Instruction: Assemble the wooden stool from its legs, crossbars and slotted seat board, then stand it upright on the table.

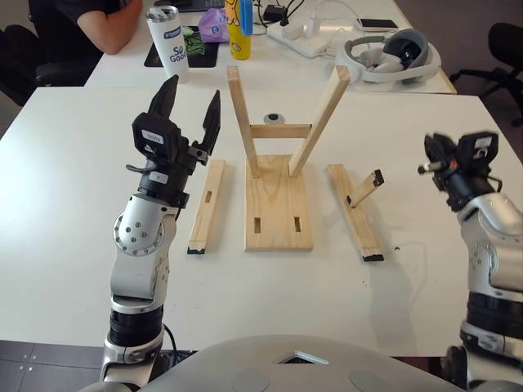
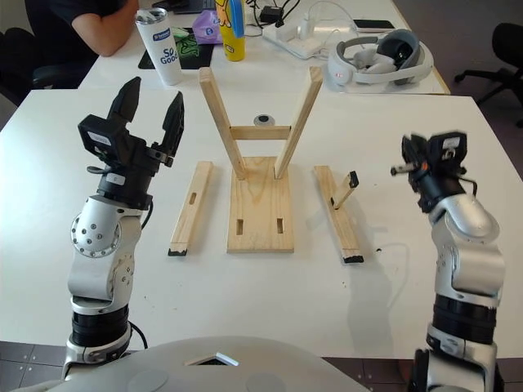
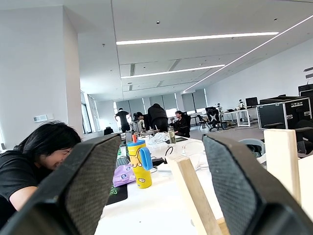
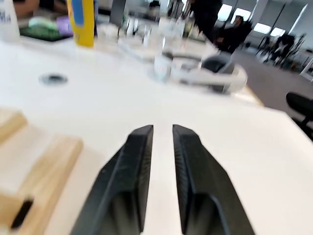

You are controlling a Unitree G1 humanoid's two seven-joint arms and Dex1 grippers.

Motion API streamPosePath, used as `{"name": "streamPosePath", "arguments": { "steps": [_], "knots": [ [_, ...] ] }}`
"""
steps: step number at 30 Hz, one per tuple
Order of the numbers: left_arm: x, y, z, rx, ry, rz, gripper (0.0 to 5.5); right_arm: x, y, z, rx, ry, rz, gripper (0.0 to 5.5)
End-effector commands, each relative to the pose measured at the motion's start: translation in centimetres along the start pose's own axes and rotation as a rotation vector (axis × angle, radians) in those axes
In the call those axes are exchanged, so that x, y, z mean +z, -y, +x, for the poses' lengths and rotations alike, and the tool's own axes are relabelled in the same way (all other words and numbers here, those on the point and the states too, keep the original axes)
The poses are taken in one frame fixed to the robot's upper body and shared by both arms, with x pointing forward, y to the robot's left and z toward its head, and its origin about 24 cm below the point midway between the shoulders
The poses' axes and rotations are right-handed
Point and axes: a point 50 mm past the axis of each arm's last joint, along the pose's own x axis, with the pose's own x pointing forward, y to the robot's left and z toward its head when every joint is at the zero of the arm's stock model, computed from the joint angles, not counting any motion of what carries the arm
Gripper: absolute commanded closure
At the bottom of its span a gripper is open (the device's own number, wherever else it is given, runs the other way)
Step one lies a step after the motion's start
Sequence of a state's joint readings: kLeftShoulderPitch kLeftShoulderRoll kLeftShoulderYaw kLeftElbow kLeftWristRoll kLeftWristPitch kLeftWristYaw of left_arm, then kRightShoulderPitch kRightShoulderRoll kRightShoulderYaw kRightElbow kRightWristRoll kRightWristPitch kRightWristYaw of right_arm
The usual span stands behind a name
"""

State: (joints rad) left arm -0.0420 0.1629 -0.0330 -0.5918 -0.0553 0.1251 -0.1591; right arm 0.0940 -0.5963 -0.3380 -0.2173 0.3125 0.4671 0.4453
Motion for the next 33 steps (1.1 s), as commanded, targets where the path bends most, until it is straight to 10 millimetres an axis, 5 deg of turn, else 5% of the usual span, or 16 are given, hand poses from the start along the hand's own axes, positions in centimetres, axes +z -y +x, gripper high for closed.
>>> {"name": "streamPosePath", "arguments": {
  "steps": [1,8,21,27,33],
  "knots": [
    [0.0,0.0,-0.8,0.038,-0.017,0.012,2.41,0.1,-1.3,-0.6,0.186,-0.07,-0.042,4.13],
    [0.6,0.5,-1.6,0.063,-0.026,0.017,2.41,2.2,-3.9,-0.2,0.331,-0.233,-0.041,3.02],
    [0.8,0.4,-2.1,0.059,-0.061,0.019,2.41,1.7,-5.8,-1.1,0.387,-0.423,0.047,1.0],
    [0.9,0.2,-1.3,0.004,-0.058,0.013,2.41,0.3,-7.2,-0.8,0.263,-0.434,0.018,1.0],
    [0.9,-0.1,-0.6,-0.064,-0.058,0.004,2.41,-2.7,-7.6,-2.7,0.133,-0.503,0.053,1.0]
  ]
}}
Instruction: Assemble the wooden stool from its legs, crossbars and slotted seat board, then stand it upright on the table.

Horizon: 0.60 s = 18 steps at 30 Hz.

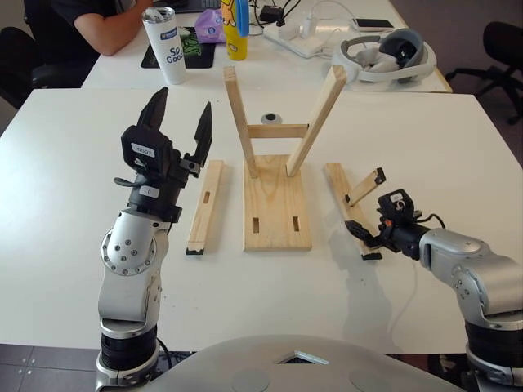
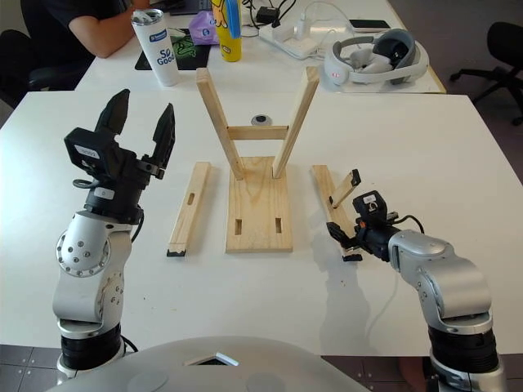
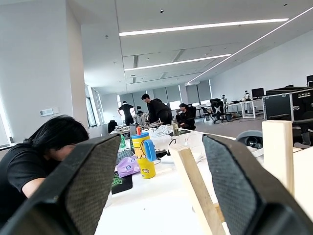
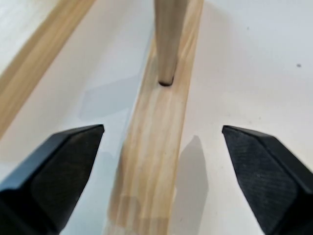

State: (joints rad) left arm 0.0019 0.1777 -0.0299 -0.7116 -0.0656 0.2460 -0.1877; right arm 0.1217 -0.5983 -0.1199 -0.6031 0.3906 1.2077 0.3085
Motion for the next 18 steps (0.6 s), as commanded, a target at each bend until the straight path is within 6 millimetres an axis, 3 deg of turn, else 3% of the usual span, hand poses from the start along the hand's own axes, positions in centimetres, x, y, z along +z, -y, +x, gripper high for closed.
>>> {"name": "streamPosePath", "arguments": {
  "steps": [1,5,16,18],
  "knots": [
    [-0.1,-0.4,0.4,-0.036,-0.013,0.005,2.41,-2.1,-0.1,-0.5,-0.073,-0.02,0.039,1.0],
    [-0.2,-0.3,0.6,-0.054,-0.018,-0.005,2.41,-3.1,-0.7,-0.3,-0.072,-0.018,0.072,1.0],
    [0.0,-0.2,1.3,-0.08,-0.004,-0.015,2.41,-2.2,-1.6,1.1,-0.068,0.02,0.045,1.0],
    [-0.1,-0.2,1.5,-0.083,-0.006,-0.017,2.41,-2.7,-1.4,1.0,-0.085,0.007,0.052,1.28]
  ]
}}
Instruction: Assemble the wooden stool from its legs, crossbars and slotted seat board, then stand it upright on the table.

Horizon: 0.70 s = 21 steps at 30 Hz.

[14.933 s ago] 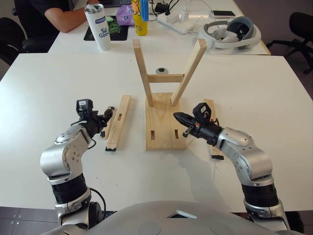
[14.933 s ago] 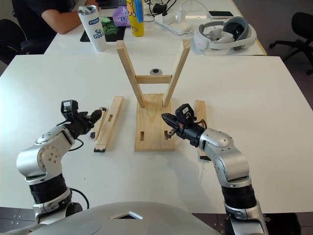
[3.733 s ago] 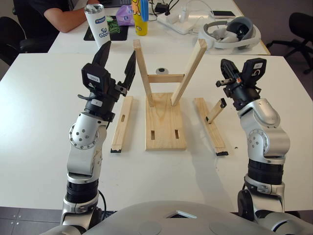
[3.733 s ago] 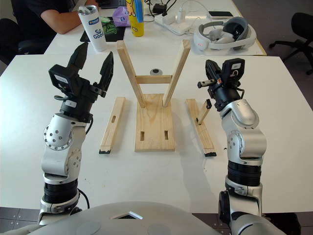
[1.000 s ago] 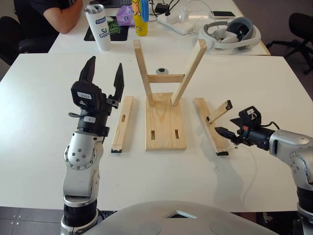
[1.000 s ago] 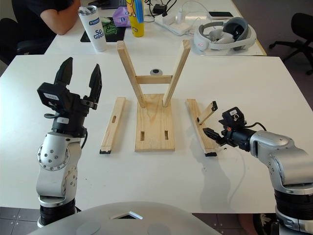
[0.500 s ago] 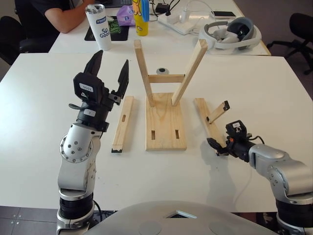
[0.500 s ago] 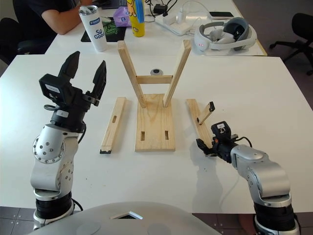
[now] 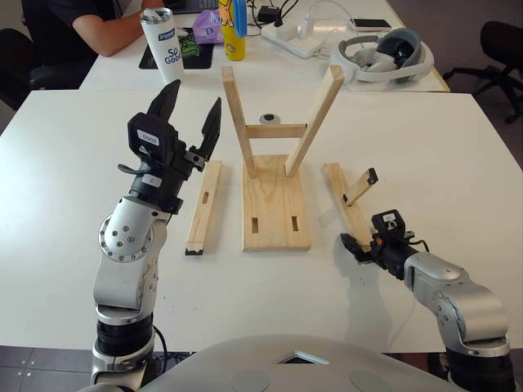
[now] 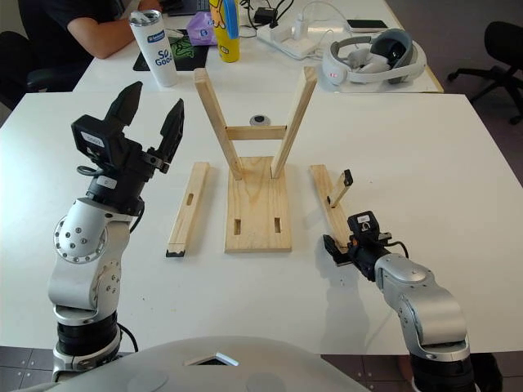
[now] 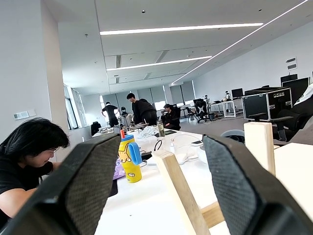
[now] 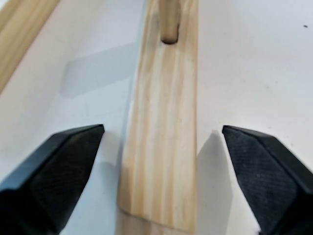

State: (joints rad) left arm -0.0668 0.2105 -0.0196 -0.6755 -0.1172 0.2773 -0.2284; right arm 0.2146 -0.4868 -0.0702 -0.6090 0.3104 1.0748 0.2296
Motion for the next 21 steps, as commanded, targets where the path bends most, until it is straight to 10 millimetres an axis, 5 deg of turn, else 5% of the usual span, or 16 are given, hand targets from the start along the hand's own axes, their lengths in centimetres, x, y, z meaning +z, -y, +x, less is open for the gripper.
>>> {"name": "streamPosePath", "arguments": {
  "steps": [1,13,18,21],
  "knots": [
    [-0.2,-0.2,0.4,-0.013,-0.014,-0.001,2.41,-1.4,0.3,0.0,-0.045,-0.055,0.022,1.42],
    [-2.4,-2.1,1.1,0.09,-0.114,0.038,2.41,-3.1,2.2,0.7,-0.105,-0.091,0.016,3.33],
    [-1.5,-0.8,0.8,-0.081,-0.044,-0.167,1.7,-1.5,3.9,1.4,-0.141,0.036,0.08,3.43],
    [-1.0,-0.6,1.3,-0.122,-0.005,-0.3,1.27,1.7,5.9,1.7,-0.179,0.223,0.16,3.43]
  ]
}}
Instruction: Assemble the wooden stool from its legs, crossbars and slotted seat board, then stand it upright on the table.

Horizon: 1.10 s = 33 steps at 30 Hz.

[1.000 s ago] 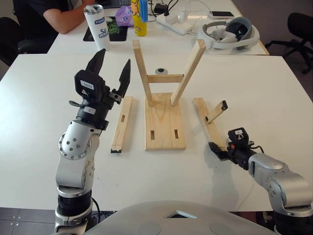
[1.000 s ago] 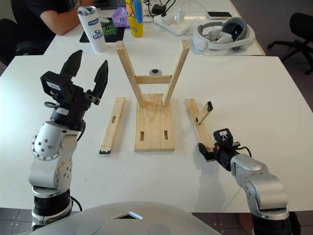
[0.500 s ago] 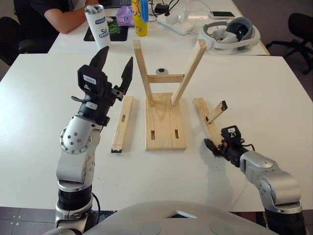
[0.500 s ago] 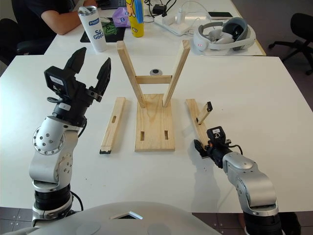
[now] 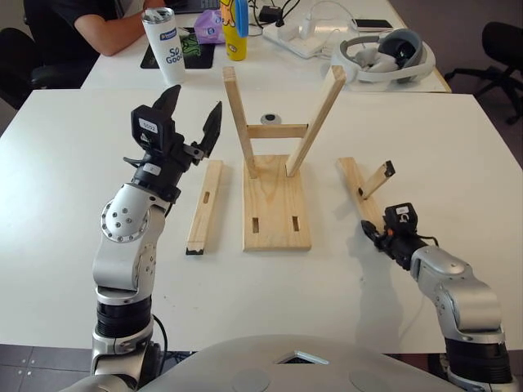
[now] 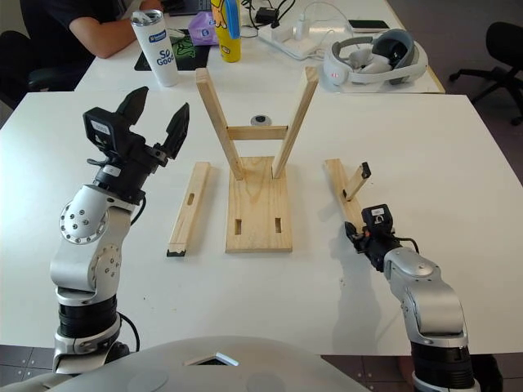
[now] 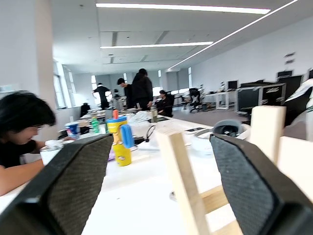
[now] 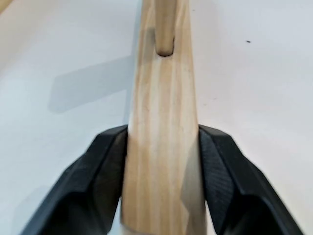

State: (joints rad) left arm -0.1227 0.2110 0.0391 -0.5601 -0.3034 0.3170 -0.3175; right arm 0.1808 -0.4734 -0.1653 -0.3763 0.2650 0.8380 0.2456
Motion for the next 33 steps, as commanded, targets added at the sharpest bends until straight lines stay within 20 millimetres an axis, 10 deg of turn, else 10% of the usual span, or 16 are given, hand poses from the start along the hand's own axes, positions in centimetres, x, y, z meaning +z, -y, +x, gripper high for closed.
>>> {"name": "streamPosePath", "arguments": {
  "steps": [1,5,14,23,33],
  "knots": [
    [0.8,0.2,0.6,-0.059,0.055,-0.161,1.19,3.7,2.5,0.9,-0.061,0.195,0.128,3.43],
    [2.0,-0.2,1.4,-0.12,0.12,-0.378,0.48,9.8,4.4,0.9,0.018,0.5,0.3,3.43],
    [5.3,-2.3,3.0,-0.398,0.176,-0.828,0.18,20.3,0.8,-3.4,0.694,0.817,0.335,3.43],
    [5.9,-2.1,2.8,-0.552,0.048,-0.846,0.18,20.1,-2.0,-7.1,1.225,0.55,0.144,3.43],
    [5.9,-1.8,2.8,-0.618,-0.038,-0.846,0.18,18.3,-2.7,-7.1,1.335,0.373,0.071,3.43]
  ]
}}
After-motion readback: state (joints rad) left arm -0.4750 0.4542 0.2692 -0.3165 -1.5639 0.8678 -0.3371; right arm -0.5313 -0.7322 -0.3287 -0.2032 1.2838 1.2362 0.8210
